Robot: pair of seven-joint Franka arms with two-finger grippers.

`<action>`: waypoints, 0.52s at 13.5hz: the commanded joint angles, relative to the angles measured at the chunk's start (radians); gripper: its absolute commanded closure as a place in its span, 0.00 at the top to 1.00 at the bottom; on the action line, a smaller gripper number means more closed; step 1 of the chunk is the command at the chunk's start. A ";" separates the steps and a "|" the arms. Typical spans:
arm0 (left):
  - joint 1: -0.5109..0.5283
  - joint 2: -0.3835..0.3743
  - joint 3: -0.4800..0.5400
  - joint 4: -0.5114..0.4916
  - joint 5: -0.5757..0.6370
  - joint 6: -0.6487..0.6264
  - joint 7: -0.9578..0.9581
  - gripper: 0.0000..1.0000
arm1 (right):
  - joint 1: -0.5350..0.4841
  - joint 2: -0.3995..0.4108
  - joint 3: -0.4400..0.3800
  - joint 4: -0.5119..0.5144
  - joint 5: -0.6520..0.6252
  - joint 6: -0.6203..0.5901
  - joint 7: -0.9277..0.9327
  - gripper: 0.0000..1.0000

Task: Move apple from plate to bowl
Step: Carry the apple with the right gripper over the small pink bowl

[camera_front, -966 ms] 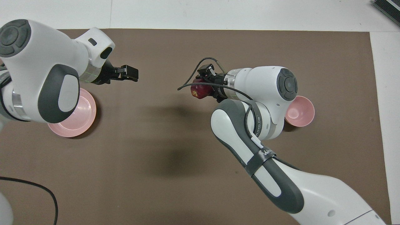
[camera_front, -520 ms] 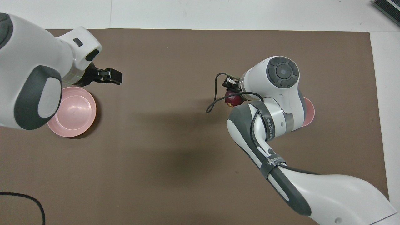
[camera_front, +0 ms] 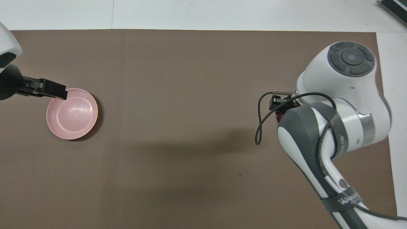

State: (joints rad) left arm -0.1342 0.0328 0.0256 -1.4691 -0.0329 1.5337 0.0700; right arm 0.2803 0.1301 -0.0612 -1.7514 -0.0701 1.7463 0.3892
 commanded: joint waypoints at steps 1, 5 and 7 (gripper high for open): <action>0.073 -0.033 -0.012 0.018 0.018 -0.070 0.124 1.00 | -0.122 -0.059 0.014 -0.175 -0.017 0.137 -0.154 0.00; 0.134 -0.077 -0.067 0.018 0.010 -0.139 0.139 1.00 | -0.185 0.014 0.015 -0.161 -0.002 0.257 -0.253 0.00; 0.140 -0.094 -0.069 0.016 0.008 -0.161 0.139 1.00 | -0.168 0.042 0.015 -0.163 -0.002 0.277 -0.250 0.00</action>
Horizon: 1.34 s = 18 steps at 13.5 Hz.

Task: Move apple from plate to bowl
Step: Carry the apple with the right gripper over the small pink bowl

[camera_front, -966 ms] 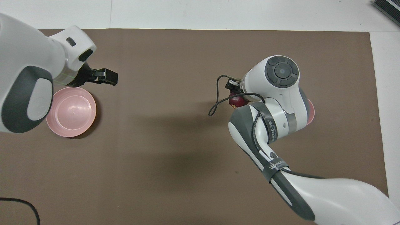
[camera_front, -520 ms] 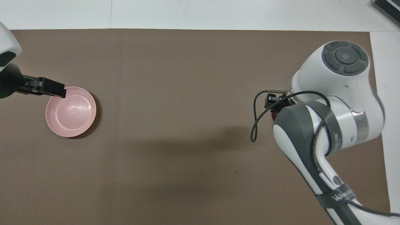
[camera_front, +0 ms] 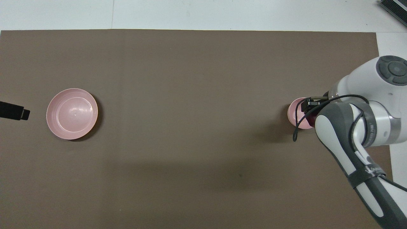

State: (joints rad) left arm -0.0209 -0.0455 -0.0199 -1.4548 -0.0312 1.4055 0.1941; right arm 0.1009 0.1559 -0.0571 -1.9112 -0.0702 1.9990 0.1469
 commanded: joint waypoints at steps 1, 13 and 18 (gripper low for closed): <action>0.024 -0.019 -0.021 0.002 0.005 -0.028 0.015 1.00 | 0.010 0.030 0.011 -0.003 -0.003 0.047 -0.013 0.00; 0.026 -0.028 -0.014 -0.001 0.005 -0.029 0.001 1.00 | -0.026 0.114 0.010 -0.019 -0.014 0.170 -0.046 0.41; 0.021 -0.033 -0.020 -0.002 0.005 -0.028 0.001 1.00 | -0.026 0.136 0.011 -0.006 -0.002 0.188 -0.040 0.91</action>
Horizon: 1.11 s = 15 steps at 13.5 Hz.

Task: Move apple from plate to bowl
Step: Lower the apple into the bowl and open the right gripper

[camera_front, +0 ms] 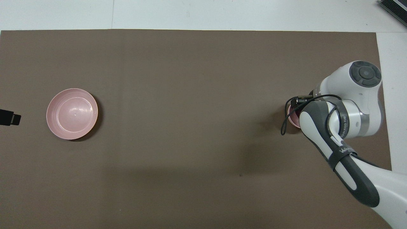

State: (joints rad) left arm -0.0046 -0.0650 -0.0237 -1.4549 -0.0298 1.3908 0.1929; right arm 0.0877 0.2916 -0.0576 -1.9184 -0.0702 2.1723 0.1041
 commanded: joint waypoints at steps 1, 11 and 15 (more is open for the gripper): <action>0.006 -0.015 -0.015 -0.004 0.002 -0.019 -0.003 1.00 | -0.013 0.001 0.012 0.007 -0.002 0.012 0.003 1.00; 0.020 -0.015 0.013 -0.004 0.008 -0.013 0.002 1.00 | -0.028 -0.248 0.007 0.145 -0.005 -0.314 -0.003 1.00; 0.020 -0.015 0.013 -0.004 0.008 -0.015 0.002 1.00 | -0.031 -0.391 0.005 0.218 0.000 -0.546 -0.007 1.00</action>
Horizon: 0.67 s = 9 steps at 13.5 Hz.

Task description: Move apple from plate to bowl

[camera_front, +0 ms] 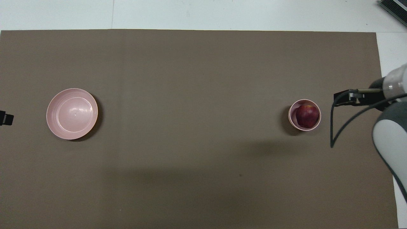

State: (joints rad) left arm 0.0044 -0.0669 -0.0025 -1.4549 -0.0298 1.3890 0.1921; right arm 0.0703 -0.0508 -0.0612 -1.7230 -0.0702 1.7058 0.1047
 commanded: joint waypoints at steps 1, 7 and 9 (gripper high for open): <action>0.011 -0.013 -0.008 -0.004 0.008 -0.013 0.003 1.00 | -0.014 -0.067 0.008 0.045 0.000 -0.112 -0.003 1.00; 0.005 -0.013 -0.008 -0.004 0.004 -0.007 0.003 1.00 | -0.018 -0.073 -0.003 0.223 0.003 -0.307 -0.006 1.00; 0.009 -0.013 -0.008 -0.004 0.004 -0.010 0.003 1.00 | -0.029 -0.081 -0.012 0.178 0.026 -0.307 -0.014 1.00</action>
State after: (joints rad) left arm 0.0044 -0.0671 -0.0062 -1.4549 -0.0298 1.3890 0.1921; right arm 0.0684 -0.1425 -0.0712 -1.5266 -0.0672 1.4098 0.1050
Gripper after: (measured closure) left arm 0.000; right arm 0.000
